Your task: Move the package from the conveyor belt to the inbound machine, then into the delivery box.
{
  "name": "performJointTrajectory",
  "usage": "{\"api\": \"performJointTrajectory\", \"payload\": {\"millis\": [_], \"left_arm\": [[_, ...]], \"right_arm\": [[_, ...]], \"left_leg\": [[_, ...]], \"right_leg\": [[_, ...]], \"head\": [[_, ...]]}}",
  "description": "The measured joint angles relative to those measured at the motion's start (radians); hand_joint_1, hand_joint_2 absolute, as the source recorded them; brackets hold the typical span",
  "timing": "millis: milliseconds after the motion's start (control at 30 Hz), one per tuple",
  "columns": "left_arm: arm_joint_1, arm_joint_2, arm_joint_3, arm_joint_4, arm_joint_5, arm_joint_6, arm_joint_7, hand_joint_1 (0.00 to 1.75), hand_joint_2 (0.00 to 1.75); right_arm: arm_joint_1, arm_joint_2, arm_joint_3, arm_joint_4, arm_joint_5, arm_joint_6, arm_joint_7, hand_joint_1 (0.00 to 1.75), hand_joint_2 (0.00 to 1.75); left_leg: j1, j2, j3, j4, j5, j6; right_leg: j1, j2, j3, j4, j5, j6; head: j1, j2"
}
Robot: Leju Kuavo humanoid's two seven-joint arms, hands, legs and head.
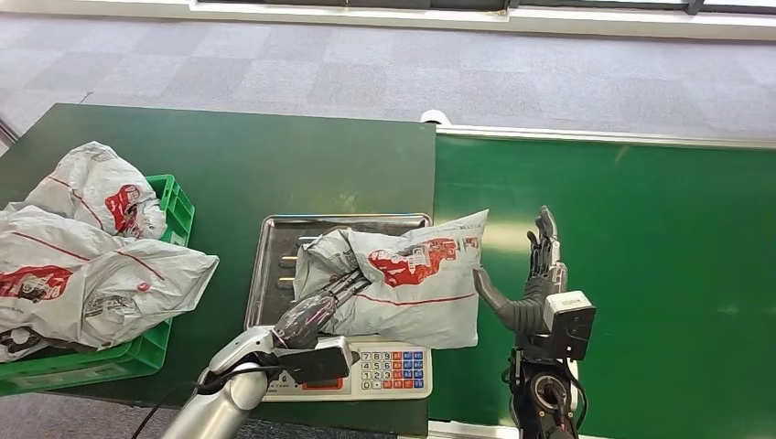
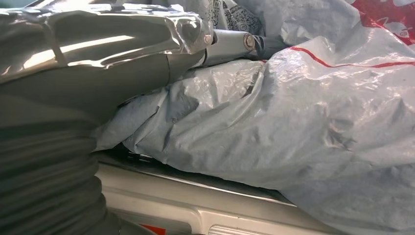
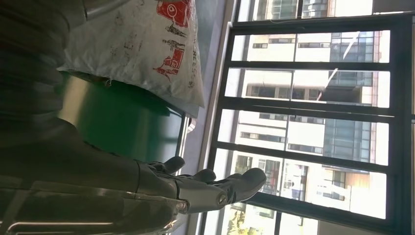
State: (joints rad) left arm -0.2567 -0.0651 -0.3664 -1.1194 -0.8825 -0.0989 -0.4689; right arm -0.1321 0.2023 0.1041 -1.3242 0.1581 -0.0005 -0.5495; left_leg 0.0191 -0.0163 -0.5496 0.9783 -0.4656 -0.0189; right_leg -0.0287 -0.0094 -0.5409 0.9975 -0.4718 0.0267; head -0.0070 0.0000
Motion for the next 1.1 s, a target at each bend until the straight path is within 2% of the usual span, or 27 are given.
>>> {"api": "performJointTrajectory", "payload": {"millis": [433, 467, 567, 600, 667, 1100], "left_arm": [[-0.01, 0.007, -0.009, 0.01, 0.001, -0.011, 0.001, 0.03, 1.75], [-0.01, 0.007, -0.008, 0.01, 0.004, -0.012, 0.0, 0.36, 1.75], [-0.008, 0.006, -0.004, 0.01, 0.026, -0.006, -0.009, 1.56, 1.75], [-0.007, 0.005, -0.002, 0.009, 0.036, 0.002, -0.017, 1.67, 1.75], [-0.003, 0.002, 0.005, 0.006, 0.057, 0.024, -0.036, 1.73, 1.75], [0.011, -0.017, 0.028, -0.008, 0.094, 0.072, -0.087, 1.75, 1.75]], "right_arm": [[0.004, 0.017, -0.026, -0.01, 0.004, 0.001, 0.003, 0.0, 1.75], [0.004, 0.017, -0.027, -0.012, 0.005, 0.002, 0.004, 0.0, 1.75], [0.008, 0.021, -0.032, -0.019, 0.007, 0.003, 0.006, 0.0, 1.75], [0.01, 0.022, -0.034, -0.021, 0.008, 0.003, 0.006, 0.0, 1.75], [0.013, 0.023, -0.037, -0.024, 0.009, 0.004, 0.007, 0.0, 1.75], [0.017, 0.025, -0.052, -0.025, 0.01, 0.006, 0.007, 0.0, 1.75]], "left_leg": [[0.0, -0.001, 0.006, 0.0, 0.0, 0.0], [0.0, -0.001, 0.006, 0.0, 0.0, 0.0], [0.0, -0.001, 0.006, 0.0, 0.0, 0.0], [0.0, -0.001, 0.006, 0.0, 0.0, 0.0], [0.0, 0.0, 0.005, 0.0, 0.0, 0.0], [0.0, 0.004, -0.005, 0.0, 0.0, -0.001]], "right_leg": [[0.0, -0.001, 0.005, 0.0, 0.0, 0.0], [0.0, -0.001, 0.006, 0.0, 0.0, 0.0], [0.0, -0.001, 0.006, 0.0, 0.0, 0.0], [0.0, -0.001, 0.006, 0.0, 0.0, 0.0], [0.0, 0.0, 0.005, 0.0, 0.0, 0.0], [0.0, 0.002, -0.005, 0.001, 0.002, 0.0]], "head": [[0.0, 0.0], [0.0, 0.0], [0.0, 0.0], [0.0, 0.0], [0.0, 0.0], [0.0, 0.0]]}}
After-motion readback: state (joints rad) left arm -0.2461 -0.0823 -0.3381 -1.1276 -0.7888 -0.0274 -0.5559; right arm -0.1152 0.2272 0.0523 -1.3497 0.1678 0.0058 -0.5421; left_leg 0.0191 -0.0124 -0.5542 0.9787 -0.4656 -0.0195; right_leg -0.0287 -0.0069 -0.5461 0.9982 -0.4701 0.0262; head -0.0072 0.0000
